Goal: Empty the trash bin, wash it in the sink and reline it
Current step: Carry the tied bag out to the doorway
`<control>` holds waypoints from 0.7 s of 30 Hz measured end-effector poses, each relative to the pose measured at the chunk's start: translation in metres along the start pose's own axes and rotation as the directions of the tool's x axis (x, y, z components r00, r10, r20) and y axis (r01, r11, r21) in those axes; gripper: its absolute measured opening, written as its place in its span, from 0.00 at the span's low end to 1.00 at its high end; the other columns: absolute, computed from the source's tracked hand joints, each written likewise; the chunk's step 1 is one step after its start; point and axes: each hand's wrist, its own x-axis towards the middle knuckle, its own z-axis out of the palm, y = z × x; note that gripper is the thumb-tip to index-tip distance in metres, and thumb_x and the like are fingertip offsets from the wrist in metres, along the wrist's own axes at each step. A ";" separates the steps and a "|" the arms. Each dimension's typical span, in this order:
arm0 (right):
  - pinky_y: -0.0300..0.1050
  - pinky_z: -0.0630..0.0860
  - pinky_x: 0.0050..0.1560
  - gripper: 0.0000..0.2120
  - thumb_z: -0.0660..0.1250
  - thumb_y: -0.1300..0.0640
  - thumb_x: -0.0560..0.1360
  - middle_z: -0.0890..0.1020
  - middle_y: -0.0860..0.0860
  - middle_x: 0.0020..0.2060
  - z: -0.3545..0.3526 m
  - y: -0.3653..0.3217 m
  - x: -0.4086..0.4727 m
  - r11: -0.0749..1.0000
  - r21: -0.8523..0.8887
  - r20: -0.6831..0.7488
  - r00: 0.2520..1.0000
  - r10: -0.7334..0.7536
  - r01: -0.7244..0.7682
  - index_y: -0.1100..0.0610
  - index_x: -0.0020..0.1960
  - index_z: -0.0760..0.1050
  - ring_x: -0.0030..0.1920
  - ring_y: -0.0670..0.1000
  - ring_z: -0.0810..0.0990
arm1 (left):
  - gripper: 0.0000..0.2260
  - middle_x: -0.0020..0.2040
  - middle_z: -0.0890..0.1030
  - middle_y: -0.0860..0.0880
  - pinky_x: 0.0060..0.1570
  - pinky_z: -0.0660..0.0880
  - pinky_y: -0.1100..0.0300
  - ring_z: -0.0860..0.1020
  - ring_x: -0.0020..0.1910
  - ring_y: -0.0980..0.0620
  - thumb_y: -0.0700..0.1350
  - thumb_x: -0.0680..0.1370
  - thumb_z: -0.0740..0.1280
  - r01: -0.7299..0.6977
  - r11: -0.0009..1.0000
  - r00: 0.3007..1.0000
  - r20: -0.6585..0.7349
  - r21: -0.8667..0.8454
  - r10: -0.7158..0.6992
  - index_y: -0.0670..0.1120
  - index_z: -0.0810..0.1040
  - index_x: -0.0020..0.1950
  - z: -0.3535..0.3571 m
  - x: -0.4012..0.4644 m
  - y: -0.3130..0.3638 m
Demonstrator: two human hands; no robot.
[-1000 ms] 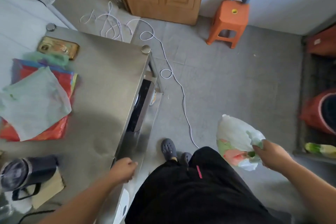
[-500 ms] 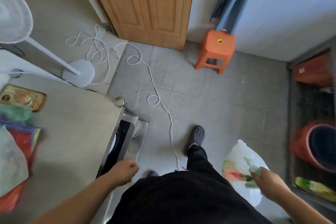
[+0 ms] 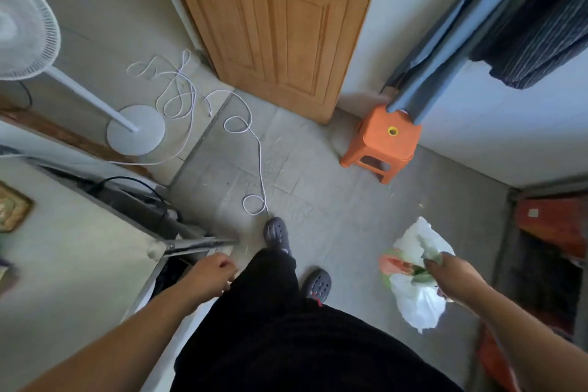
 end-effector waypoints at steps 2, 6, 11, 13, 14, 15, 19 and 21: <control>0.47 0.78 0.42 0.15 0.58 0.49 0.82 0.82 0.58 0.37 -0.016 -0.037 0.021 0.999 -0.024 0.014 0.999 -0.042 0.042 0.60 0.50 0.74 0.36 0.57 0.82 | 0.08 0.44 0.81 0.45 0.37 0.75 0.58 0.79 0.38 0.49 0.46 0.79 0.63 0.064 0.998 0.998 -0.006 0.011 -0.064 0.43 0.78 0.46 -0.006 0.009 0.000; 0.47 0.74 0.43 0.15 0.56 0.47 0.82 0.79 0.55 0.42 -0.045 -0.109 0.057 0.980 -0.150 0.010 0.991 -0.134 0.134 0.58 0.50 0.71 0.43 0.58 0.80 | 0.11 0.34 0.76 0.48 0.33 0.70 0.61 0.74 0.30 0.52 0.42 0.78 0.62 0.114 0.989 0.993 0.029 0.091 -0.117 0.44 0.73 0.36 -0.023 0.042 -0.007; 0.47 0.74 0.48 0.15 0.55 0.46 0.83 0.81 0.55 0.51 -0.091 -0.187 0.095 0.879 -0.420 0.084 0.974 -0.212 0.228 0.57 0.53 0.72 0.50 0.57 0.80 | 0.13 0.38 0.83 0.47 0.38 0.72 0.65 0.83 0.42 0.52 0.42 0.78 0.60 0.017 0.997 0.999 0.047 -0.079 -0.013 0.42 0.84 0.42 -0.066 0.089 0.031; 0.45 0.74 0.51 0.14 0.56 0.47 0.83 0.81 0.54 0.53 -0.111 -0.217 0.111 0.834 -0.493 0.115 0.969 -0.218 0.246 0.57 0.56 0.74 0.53 0.55 0.80 | 0.12 0.42 0.84 0.45 0.37 0.74 0.64 0.83 0.44 0.47 0.42 0.81 0.61 0.145 0.968 0.988 -0.026 -0.206 -0.153 0.40 0.83 0.49 -0.088 0.104 0.059; 0.44 0.74 0.52 0.14 0.56 0.48 0.83 0.81 0.54 0.54 -0.121 -0.233 0.120 0.818 -0.517 0.121 0.967 -0.223 0.253 0.57 0.56 0.74 0.54 0.55 0.80 | 0.11 0.38 0.82 0.46 0.34 0.74 0.64 0.82 0.39 0.47 0.43 0.81 0.62 0.150 0.966 0.984 -0.060 -0.209 -0.166 0.40 0.82 0.48 -0.098 0.113 0.069; 0.44 0.74 0.53 0.14 0.56 0.49 0.83 0.82 0.54 0.54 -0.131 -0.249 0.130 0.803 -0.536 0.120 0.965 -0.233 0.261 0.57 0.55 0.75 0.54 0.55 0.80 | 0.10 0.35 0.80 0.48 0.32 0.74 0.63 0.80 0.33 0.49 0.42 0.81 0.63 0.152 0.955 0.984 -0.049 -0.254 -0.170 0.42 0.80 0.44 -0.114 0.119 0.085; 0.45 0.71 0.48 0.12 0.56 0.50 0.83 0.83 0.58 0.54 -0.162 -0.317 0.162 0.716 -0.629 0.119 0.947 -0.298 0.305 0.56 0.49 0.72 0.55 0.57 0.80 | 0.07 0.36 0.78 0.44 0.33 0.71 0.60 0.75 0.31 0.48 0.39 0.80 0.64 0.019 0.837 0.982 -0.148 -0.547 -0.119 0.40 0.77 0.43 -0.178 0.130 0.128; 0.46 0.72 0.53 0.11 0.54 0.50 0.84 0.82 0.56 0.54 -0.170 -0.356 0.178 0.632 -0.704 0.147 0.937 -0.316 0.323 0.55 0.52 0.71 0.56 0.56 0.80 | 0.07 0.38 0.79 0.44 0.32 0.71 0.60 0.76 0.33 0.48 0.40 0.80 0.64 -0.003 0.785 0.969 -0.197 -0.619 -0.152 0.39 0.78 0.45 -0.202 0.130 0.132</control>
